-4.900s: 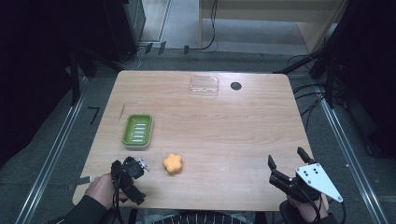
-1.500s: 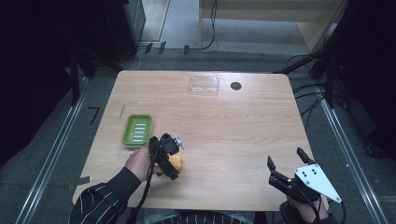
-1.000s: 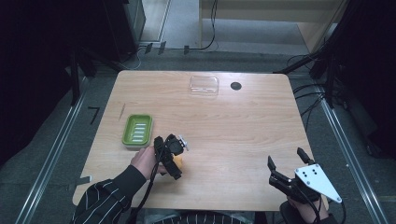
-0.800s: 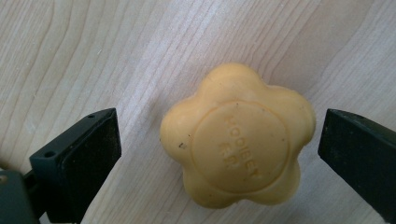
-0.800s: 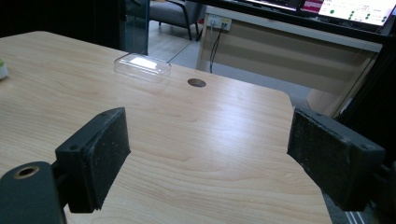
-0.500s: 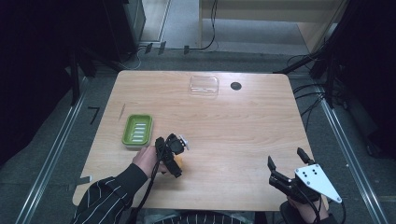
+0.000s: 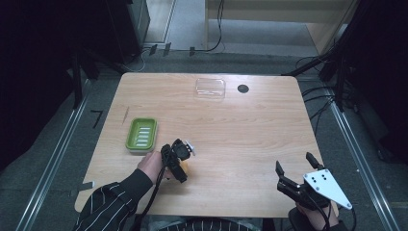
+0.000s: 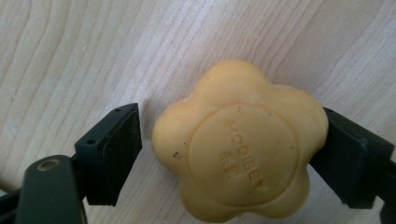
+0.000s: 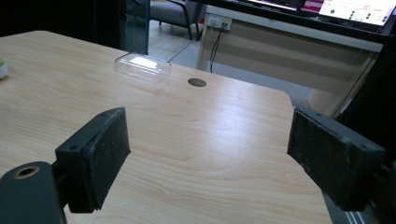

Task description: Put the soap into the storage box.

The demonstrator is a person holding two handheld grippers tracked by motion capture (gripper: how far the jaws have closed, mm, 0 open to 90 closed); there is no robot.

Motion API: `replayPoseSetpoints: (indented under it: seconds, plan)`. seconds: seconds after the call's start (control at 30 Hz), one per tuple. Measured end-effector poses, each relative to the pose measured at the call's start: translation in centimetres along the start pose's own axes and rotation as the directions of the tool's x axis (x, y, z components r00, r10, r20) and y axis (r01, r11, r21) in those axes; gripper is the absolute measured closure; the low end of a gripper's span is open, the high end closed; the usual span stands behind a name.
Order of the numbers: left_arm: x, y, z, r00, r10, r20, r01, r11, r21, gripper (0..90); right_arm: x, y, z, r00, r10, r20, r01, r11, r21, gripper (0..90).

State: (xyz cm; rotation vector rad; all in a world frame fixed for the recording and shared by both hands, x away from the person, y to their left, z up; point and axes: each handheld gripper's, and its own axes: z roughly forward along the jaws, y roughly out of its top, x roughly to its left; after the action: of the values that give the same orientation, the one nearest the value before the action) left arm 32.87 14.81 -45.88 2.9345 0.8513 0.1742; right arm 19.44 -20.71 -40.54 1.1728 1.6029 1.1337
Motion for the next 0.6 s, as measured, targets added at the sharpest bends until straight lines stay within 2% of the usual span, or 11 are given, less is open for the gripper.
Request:
replayPoseSetpoints:
  seconds: [0.6]
  plan:
    - [0.02, -0.05, -0.04, 0.9999, -0.009, 0.013, 0.009, 1.0, -0.001, 17.5, -0.03, 0.0, -0.01, 1.0, 0.001, 0.003, -0.001, 1.0, -0.003, 13.3]
